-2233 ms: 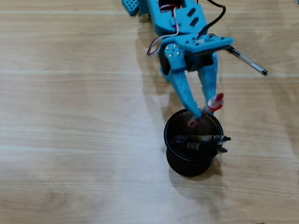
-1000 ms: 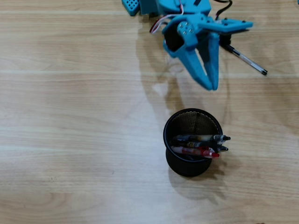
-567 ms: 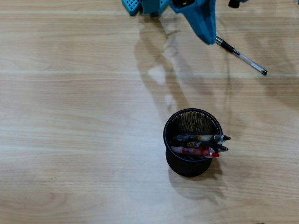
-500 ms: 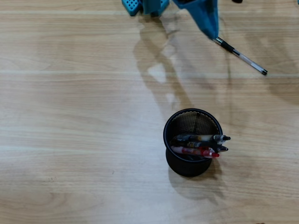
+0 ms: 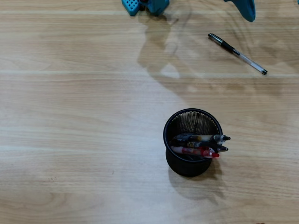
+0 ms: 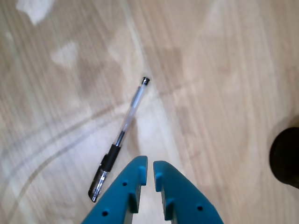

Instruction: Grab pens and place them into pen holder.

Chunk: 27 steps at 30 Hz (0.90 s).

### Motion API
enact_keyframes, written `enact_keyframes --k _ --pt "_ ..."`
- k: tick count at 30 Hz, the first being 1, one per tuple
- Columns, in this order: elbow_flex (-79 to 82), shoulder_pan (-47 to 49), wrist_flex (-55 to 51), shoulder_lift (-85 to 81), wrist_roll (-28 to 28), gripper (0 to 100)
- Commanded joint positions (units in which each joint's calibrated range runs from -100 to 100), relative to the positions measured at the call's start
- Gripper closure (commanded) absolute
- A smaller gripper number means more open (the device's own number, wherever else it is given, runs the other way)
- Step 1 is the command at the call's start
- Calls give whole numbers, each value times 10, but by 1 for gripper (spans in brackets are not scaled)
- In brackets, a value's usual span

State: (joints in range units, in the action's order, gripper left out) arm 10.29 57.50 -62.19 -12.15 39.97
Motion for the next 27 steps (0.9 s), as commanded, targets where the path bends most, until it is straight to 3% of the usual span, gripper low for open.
enact_keyframes --k 1,6,20,27 --pt "-11 12 6 24 20 97" --pt "-35 11 -2 58 76 97" --pt "-44 39 -79 109 160 97" --pt "-62 64 -74 139 165 97"
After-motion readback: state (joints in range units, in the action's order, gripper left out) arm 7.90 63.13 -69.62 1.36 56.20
